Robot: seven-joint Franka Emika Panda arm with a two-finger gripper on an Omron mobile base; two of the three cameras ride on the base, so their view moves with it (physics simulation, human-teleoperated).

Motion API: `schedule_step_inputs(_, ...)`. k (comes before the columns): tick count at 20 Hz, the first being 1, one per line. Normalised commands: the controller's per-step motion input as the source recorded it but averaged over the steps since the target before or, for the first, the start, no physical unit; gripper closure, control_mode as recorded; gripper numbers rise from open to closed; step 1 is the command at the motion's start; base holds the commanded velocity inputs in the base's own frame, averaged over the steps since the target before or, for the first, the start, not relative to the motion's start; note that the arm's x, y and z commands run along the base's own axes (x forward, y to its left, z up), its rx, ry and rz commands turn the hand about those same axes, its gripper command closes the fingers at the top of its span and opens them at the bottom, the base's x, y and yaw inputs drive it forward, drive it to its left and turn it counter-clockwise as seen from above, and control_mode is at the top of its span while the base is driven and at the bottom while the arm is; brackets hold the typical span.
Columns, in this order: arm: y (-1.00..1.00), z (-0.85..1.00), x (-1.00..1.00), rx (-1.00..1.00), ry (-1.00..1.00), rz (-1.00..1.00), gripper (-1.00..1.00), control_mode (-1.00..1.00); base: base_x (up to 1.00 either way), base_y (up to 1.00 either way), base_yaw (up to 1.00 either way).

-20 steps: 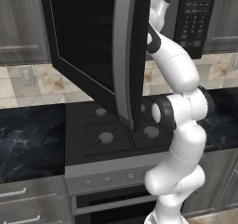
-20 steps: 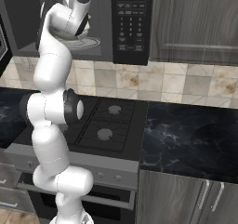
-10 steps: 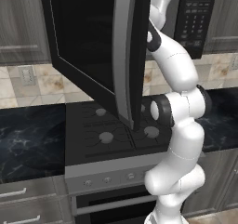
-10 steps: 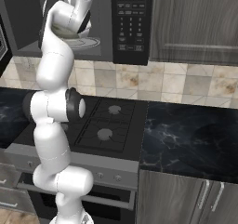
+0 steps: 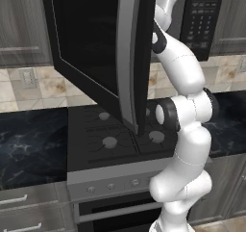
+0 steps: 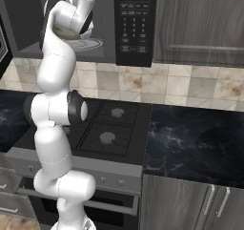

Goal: The microwave is finished heating the shrimp and squash. Take the bowl containing the food and place it on the dining counter.

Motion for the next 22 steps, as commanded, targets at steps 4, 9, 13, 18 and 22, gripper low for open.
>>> schedule_step_inputs(4,0.00,0.00,-0.04,0.00,0.00,0.00,1.00,-1.00,0.00,0.00,0.00)
schedule_step_inputs(9,-0.06,0.00,-0.24,0.00,0.00,0.00,1.00,-1.00,0.00,0.00,0.00)
schedule_step_inputs(13,-0.28,0.00,-0.60,0.03,-0.05,0.00,1.00,-1.00,0.00,0.00,0.00)
schedule_step_inputs(18,-0.48,0.00,-0.97,0.04,-0.07,0.00,1.00,-1.00,0.00,0.00,0.00)
schedule_step_inputs(22,-0.68,0.00,-1.00,0.07,-0.10,0.00,1.00,-1.00,0.00,0.00,0.00)
